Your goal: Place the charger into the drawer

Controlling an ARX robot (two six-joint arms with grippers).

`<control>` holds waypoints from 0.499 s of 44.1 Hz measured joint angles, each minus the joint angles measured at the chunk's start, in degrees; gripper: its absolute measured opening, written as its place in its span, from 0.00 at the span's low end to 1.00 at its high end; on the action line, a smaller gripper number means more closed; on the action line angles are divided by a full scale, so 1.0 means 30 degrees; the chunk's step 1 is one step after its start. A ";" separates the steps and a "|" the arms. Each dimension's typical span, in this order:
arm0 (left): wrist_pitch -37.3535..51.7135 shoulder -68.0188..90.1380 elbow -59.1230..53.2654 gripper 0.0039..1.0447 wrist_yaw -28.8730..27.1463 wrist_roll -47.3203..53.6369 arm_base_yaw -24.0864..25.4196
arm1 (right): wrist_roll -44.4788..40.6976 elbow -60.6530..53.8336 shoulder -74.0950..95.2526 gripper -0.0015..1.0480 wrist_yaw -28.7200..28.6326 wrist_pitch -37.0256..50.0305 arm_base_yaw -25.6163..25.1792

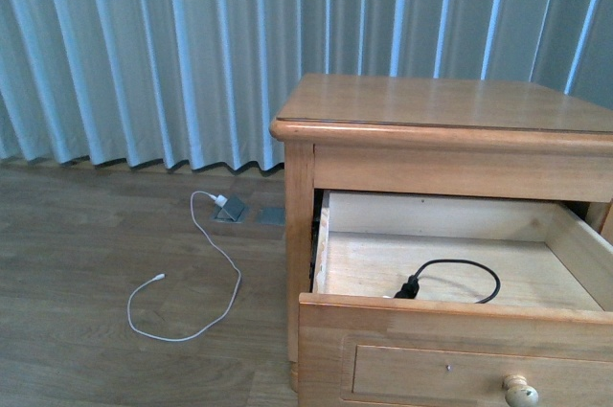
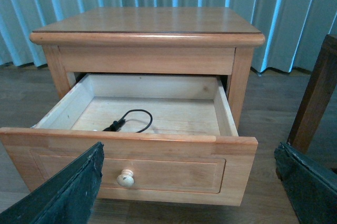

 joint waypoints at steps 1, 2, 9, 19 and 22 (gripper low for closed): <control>0.0000 -0.0007 0.0000 0.04 0.0000 0.0000 0.0000 | 0.0000 0.0000 0.0000 0.92 0.0000 0.0000 0.0000; 0.0000 -0.0015 0.0000 0.04 0.0000 0.0000 0.0000 | 0.0007 0.0000 0.0000 0.92 0.0000 0.0000 0.0000; 0.0000 -0.0015 0.0000 0.04 0.0000 -0.0015 0.0000 | 0.0000 0.0000 0.0000 0.92 0.0000 0.0000 0.0000; 0.0000 -0.0015 0.0000 0.46 0.0000 -0.0007 0.0000 | -0.0182 0.0393 0.1639 0.92 -0.4051 -0.1625 -0.0794; 0.0000 -0.0015 0.0000 0.58 -0.0007 -0.0007 0.0000 | 0.0138 0.0772 0.3446 0.92 -0.4393 -0.1574 -0.0510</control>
